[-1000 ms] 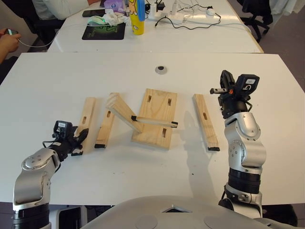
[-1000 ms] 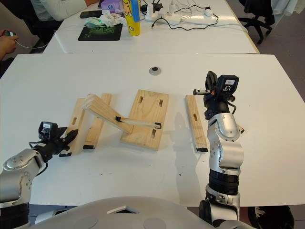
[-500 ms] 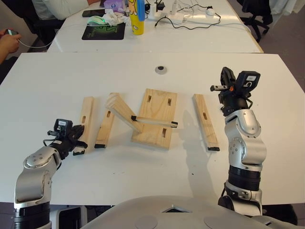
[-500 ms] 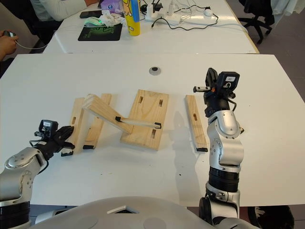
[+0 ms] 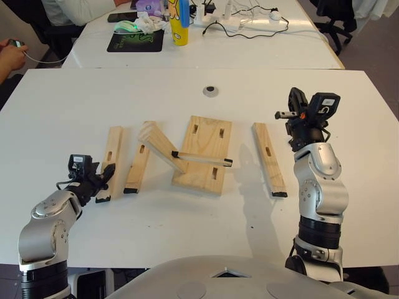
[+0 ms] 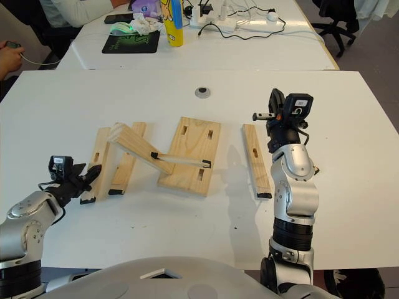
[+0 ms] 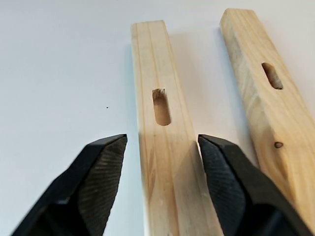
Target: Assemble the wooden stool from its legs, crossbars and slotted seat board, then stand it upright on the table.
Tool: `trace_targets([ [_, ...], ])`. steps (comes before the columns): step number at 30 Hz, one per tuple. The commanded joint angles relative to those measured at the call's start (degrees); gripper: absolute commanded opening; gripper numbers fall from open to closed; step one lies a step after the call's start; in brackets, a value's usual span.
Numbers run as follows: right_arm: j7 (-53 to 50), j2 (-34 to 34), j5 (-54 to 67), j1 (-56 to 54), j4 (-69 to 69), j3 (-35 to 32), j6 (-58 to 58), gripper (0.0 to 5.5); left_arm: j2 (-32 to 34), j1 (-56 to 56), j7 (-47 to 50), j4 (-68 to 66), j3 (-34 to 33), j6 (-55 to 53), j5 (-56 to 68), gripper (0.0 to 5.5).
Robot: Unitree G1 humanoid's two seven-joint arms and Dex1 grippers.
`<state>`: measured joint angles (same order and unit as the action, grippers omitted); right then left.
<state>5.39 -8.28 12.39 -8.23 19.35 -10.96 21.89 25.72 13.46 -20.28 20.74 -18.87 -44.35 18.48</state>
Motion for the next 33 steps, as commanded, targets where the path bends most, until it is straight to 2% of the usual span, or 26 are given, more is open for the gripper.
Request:
trace_targets([
  [1,0.4,-0.45,0.66,-0.26,-0.27,-0.05,0.42,0.0,0.74,0.79,0.27,-0.37,1.17,-0.66,-0.83,2.84],
  [6,0.45,-0.46,0.59,-0.11,-0.35,-0.02,0.3,0.0,1.35,1.35,-0.11,-0.38,2.55,-0.2,-1.88,2.84],
  [13,0.59,-0.45,0.51,0.0,-0.35,0.07,0.31,0.0,1.37,1.36,0.0,-0.62,2.64,1.35,-2.68,2.06],
  [19,0.75,-0.51,0.52,-0.28,-0.61,0.04,0.2,0.0,1.03,0.43,-0.13,-0.15,2.43,2.68,-2.27,2.06],
  [25,1.27,-1.12,1.55,-3.01,-1.83,-0.77,0.49,0.0,-1.18,-7.39,1.55,2.82,-2.07,5.85,1.96,2.06],
  [30,4.7,-3.12,9.52,-9.87,-5.21,-4.81,4.54,0.0,-2.44,-15.71,1.23,6.96,-4.12,6.46,9.21,2.06],
  [33,8.43,-3.84,22.91,-15.78,-5.29,-8.13,13.43,0.0,-3.59,-20.23,0.73,11.84,-4.82,4.5,18.14,2.06],
])
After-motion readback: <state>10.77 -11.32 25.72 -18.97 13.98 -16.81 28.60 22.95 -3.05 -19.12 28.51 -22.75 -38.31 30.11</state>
